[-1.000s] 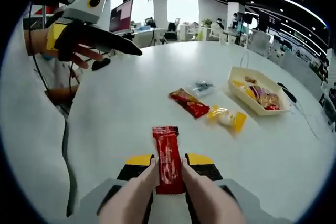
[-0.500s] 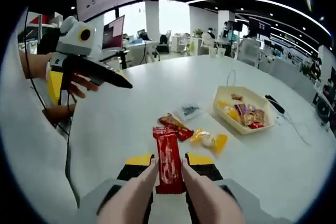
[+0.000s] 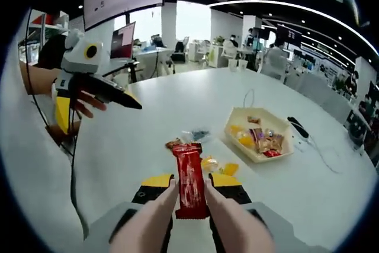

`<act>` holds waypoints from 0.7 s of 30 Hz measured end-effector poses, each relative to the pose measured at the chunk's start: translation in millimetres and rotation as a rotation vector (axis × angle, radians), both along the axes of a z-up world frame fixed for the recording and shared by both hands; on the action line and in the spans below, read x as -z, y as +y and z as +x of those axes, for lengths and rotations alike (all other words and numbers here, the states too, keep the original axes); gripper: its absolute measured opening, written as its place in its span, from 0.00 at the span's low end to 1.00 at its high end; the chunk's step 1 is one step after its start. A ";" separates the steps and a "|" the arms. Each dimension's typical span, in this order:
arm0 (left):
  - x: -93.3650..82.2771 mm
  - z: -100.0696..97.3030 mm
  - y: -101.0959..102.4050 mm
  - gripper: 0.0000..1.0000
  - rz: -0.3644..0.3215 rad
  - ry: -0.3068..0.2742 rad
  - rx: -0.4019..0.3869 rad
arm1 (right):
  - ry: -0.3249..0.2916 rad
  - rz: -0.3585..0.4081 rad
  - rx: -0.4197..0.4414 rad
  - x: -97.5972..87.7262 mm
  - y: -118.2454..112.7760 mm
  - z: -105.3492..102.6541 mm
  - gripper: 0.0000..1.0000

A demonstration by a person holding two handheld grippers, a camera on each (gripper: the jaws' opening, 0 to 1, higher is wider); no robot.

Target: Place the target food into the container with the food tongs after gripping and lifting it, then release it inside without dropping or visibly crushing the food.

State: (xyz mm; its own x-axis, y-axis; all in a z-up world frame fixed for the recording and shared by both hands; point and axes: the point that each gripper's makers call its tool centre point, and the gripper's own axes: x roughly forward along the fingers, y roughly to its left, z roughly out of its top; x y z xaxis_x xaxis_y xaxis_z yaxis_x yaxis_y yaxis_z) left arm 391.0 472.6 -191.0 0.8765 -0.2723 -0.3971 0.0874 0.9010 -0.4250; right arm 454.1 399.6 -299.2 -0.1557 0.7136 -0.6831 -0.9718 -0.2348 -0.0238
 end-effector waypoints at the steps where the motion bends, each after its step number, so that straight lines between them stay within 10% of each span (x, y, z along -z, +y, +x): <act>1: 0.4 -0.1 -0.6 0.99 0.003 0.001 0.002 | 0.001 -0.001 0.022 -0.1 0.4 0.7 0.22; 9: -1.7 -1.4 -2.3 0.99 0.006 -0.005 0.008 | 0.085 0.069 0.149 -31.8 11.9 6.5 0.22; 21: -7.3 4.0 2.6 0.99 0.009 -0.019 0.020 | 0.019 0.130 0.183 -89.8 18.3 36.5 0.22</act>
State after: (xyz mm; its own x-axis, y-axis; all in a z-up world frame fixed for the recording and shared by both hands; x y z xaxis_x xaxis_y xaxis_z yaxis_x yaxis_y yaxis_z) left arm 395.0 475.3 -183.8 0.8784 -0.2866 -0.3825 0.1136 0.9026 -0.4153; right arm 490.5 417.8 -209.4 -0.0278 0.8128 -0.5818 -0.9984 -0.0507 -0.0232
